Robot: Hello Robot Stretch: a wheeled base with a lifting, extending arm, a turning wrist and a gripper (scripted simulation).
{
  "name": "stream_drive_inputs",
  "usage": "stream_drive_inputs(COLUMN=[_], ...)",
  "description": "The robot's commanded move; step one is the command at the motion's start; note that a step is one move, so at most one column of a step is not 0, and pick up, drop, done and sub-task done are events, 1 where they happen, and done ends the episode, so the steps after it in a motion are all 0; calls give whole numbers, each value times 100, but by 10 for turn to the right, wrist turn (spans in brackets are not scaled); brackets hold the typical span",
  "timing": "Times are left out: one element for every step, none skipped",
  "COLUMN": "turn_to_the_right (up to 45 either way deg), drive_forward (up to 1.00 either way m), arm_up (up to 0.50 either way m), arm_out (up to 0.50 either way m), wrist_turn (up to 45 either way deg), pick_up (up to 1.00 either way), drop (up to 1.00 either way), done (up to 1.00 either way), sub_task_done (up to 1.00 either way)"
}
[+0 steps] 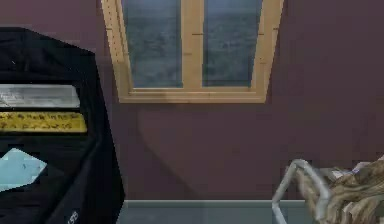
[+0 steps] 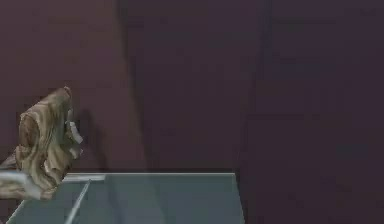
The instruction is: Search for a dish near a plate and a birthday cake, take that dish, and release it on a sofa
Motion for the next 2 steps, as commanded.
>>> stream_drive_inputs(turn_to_the_right=[-450,-450], drive_forward=[0,0], arm_up=[0,0], arm_out=[0,0], wrist_turn=[0,0], pick_up=[0,0], drop=[0,0], done=[0,0], sub_task_done=[0,0])
